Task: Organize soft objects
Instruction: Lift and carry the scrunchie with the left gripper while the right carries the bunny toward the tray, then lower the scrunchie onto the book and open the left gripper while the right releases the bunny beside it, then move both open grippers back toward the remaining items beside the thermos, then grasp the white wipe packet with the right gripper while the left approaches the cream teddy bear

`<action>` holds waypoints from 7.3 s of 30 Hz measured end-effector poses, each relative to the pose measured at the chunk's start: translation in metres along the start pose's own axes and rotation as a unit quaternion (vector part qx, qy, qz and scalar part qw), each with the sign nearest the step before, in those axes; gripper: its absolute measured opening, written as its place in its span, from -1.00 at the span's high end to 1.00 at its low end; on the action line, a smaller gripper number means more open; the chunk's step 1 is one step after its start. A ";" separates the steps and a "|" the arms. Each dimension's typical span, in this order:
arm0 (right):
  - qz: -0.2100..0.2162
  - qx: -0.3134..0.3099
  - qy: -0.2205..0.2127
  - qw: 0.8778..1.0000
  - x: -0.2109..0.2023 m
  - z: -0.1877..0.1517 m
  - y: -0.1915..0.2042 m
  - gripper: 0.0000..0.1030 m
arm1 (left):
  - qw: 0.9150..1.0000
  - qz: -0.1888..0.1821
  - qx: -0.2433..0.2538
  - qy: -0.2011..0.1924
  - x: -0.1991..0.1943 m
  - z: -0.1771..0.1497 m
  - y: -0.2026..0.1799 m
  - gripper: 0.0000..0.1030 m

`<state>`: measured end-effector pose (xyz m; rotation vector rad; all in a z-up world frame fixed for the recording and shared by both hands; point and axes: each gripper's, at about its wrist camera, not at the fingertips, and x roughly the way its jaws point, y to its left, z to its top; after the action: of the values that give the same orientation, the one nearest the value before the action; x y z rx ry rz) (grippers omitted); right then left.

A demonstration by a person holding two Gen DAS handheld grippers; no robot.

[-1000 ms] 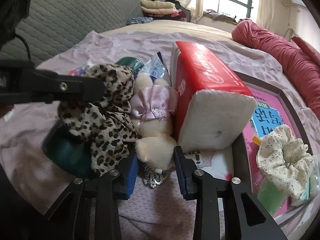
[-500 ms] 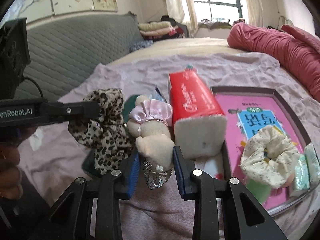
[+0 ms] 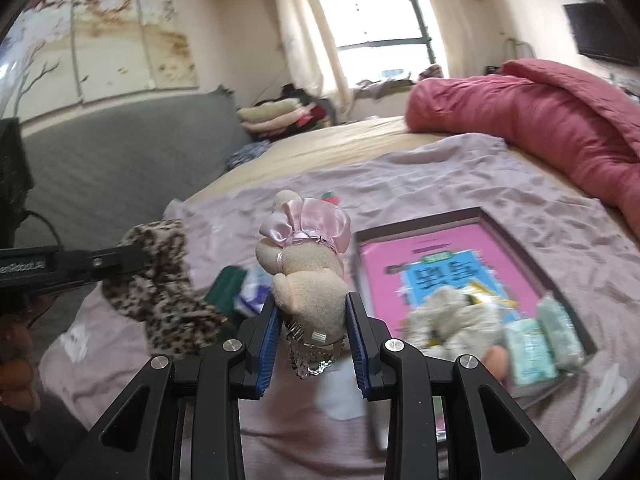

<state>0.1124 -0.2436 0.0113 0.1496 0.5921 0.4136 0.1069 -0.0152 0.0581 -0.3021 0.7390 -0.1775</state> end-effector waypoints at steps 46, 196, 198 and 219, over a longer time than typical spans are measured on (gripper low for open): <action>-0.154 0.100 -0.024 0.983 -0.024 0.001 -0.123 0.36 | 0.987 -0.032 0.117 0.101 0.161 -0.013 -0.147 0.91; -0.133 -0.120 -0.062 0.982 -0.039 0.016 0.028 -0.46 | 0.997 0.073 0.023 0.019 -0.021 -0.025 0.032 -0.20; -0.125 -0.137 -0.058 0.981 -0.037 0.015 0.035 -0.46 | 0.996 0.081 0.017 0.018 -0.023 -0.027 0.042 -0.20; -0.027 -0.335 0.056 0.940 0.048 -0.004 0.113 -0.47 | 0.992 0.090 -0.070 0.061 0.017 -0.044 0.132 -0.20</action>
<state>0.1087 -0.1203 0.0123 -0.5452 0.5376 0.5517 0.0960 0.0955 -0.0278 -0.3594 0.8971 0.0269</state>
